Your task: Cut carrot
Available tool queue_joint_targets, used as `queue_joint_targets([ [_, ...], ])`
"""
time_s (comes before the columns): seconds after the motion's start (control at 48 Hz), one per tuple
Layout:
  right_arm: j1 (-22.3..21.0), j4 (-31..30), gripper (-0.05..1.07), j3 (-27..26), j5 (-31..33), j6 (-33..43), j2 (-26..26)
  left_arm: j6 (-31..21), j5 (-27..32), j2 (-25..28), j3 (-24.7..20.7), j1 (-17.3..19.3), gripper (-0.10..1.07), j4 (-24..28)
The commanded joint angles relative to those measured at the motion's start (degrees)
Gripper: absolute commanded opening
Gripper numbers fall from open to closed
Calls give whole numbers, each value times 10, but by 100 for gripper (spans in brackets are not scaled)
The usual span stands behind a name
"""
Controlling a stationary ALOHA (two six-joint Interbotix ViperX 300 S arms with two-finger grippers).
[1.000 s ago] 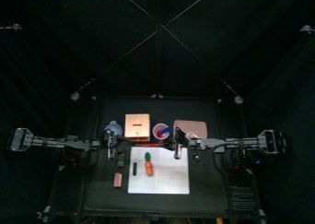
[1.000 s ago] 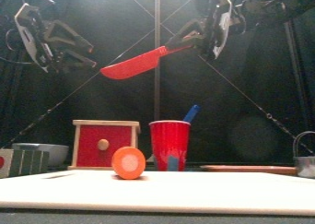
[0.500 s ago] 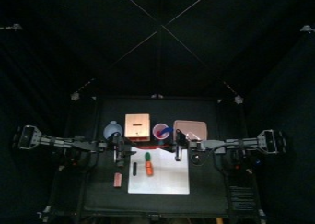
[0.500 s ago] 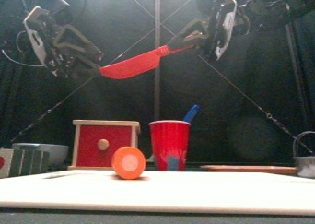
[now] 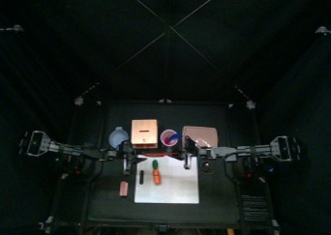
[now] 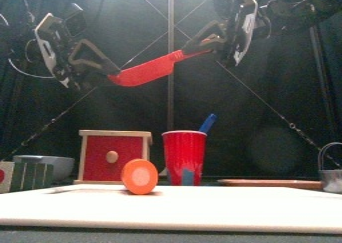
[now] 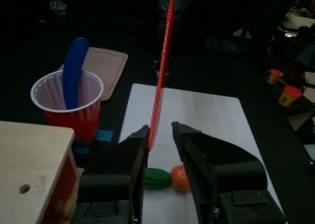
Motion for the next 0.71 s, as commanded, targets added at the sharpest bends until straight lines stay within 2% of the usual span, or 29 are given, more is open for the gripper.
queue_joint_targets([
  [0.0, 3, 1, 37, -6, -8, -1, -10, 2, -9, 4, -18, 1, 67, 1],
  [0.375, 3, 3, 37, -10, -9, -2, 5, 3, -22, 6, -18, 3, 66, 4],
  [0.688, 1, 4, 37, -11, -11, -1, 6, 3, -22, 6, -15, 4, 46, 8],
])
